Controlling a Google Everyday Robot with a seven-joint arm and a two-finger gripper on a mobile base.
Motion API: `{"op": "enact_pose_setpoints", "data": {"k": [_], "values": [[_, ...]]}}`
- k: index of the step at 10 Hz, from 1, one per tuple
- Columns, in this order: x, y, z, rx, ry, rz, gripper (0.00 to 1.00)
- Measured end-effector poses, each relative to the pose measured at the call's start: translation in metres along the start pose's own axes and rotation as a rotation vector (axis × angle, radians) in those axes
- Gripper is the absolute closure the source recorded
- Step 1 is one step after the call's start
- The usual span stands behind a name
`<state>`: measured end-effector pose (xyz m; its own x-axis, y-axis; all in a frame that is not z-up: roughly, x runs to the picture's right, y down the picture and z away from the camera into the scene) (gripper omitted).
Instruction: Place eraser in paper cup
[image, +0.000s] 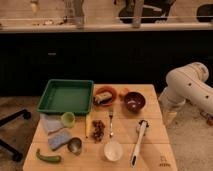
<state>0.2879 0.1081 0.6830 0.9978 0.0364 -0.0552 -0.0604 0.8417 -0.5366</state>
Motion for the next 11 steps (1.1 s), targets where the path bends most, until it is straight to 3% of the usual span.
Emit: {"op": "enact_pose_setpoints", "data": {"k": [9, 11], "values": [[0.0004, 0.0001, -0.0001, 0.001, -0.001, 0.001, 0.20], [-0.0040, 0.0047, -0.0077, 0.029, -0.031, -0.038, 0.20]]}}
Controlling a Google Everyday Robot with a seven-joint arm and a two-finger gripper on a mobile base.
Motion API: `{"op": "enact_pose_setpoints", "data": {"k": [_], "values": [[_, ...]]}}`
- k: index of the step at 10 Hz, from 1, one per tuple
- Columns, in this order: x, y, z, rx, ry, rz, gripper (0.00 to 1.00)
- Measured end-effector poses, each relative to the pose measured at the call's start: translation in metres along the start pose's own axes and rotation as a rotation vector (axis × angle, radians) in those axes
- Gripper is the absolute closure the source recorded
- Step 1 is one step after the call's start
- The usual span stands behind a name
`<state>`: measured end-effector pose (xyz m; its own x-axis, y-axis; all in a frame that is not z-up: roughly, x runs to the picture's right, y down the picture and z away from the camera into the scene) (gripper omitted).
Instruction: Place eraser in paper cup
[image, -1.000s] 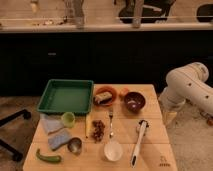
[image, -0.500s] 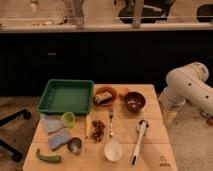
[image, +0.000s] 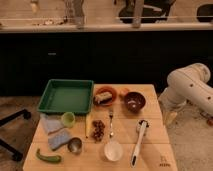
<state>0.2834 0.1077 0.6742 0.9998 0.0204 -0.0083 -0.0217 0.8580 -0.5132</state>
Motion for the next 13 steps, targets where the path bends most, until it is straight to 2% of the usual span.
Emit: {"op": "enact_pose_setpoints", "data": {"k": [1, 3, 5, 9, 13], "values": [[-0.004, 0.003, -0.006, 0.014, -0.006, -0.025, 0.20], [-0.030, 0.005, -0.019, 0.058, -0.019, -0.115, 0.20], [-0.041, 0.007, -0.026, 0.073, -0.015, -0.166, 0.20], [-0.092, -0.005, -0.031, 0.057, 0.012, -0.311, 0.20], [-0.129, -0.020, -0.027, 0.019, 0.084, -0.407, 0.20]]}}
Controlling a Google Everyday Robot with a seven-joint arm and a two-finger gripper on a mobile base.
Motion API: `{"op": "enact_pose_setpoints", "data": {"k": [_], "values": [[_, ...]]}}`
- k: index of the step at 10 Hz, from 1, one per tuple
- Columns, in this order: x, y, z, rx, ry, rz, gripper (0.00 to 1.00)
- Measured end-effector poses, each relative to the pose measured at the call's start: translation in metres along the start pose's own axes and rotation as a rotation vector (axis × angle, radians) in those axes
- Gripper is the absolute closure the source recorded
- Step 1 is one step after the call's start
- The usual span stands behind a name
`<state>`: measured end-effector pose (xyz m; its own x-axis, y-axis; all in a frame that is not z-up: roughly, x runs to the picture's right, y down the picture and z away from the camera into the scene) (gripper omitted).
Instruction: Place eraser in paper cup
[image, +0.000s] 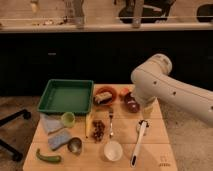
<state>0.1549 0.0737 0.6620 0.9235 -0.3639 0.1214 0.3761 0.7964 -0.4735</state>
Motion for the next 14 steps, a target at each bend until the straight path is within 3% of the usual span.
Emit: {"op": "enact_pose_setpoints", "data": {"k": [7, 14], "values": [[-0.049, -0.059, 0.000, -0.046, 0.057, -0.127, 0.20], [-0.094, -0.111, 0.013, -0.098, 0.052, -0.233, 0.20]]}}
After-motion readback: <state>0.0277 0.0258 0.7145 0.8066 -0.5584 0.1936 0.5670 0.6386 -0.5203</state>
